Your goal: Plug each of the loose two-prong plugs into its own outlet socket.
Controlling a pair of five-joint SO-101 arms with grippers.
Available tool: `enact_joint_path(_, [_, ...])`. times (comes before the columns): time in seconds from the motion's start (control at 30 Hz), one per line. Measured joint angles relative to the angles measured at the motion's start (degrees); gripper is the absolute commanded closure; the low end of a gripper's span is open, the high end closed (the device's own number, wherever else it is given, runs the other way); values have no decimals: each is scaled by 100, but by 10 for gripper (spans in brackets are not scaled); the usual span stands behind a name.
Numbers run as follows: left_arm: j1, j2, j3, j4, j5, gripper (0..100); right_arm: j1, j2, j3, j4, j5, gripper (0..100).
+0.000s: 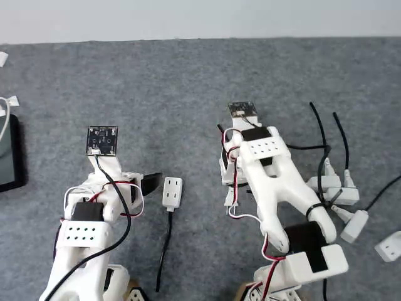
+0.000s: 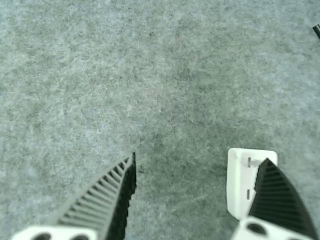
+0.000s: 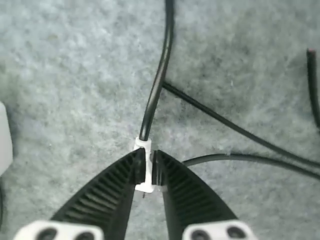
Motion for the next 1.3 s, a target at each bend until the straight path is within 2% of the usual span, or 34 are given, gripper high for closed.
enact_joint_path(0.1, [0, 0, 0, 0, 0, 647, 9, -9, 229, -237, -141, 861])
enact_joint_path(0.4, [0, 0, 0, 0, 0, 647, -440, -9, 290, -422, -193, 858])
enact_joint_path(1.07, [0, 0, 0, 0, 0, 646, -343, 457, 290, -598, -404, 859])
enact_joint_path(1.23, [0, 0, 0, 0, 0, 646, -273, 457, 290, -598, -404, 924])
enact_joint_path(1.3, [0, 0, 0, 0, 0, 646, -185, 457, 290, -615, -404, 920])
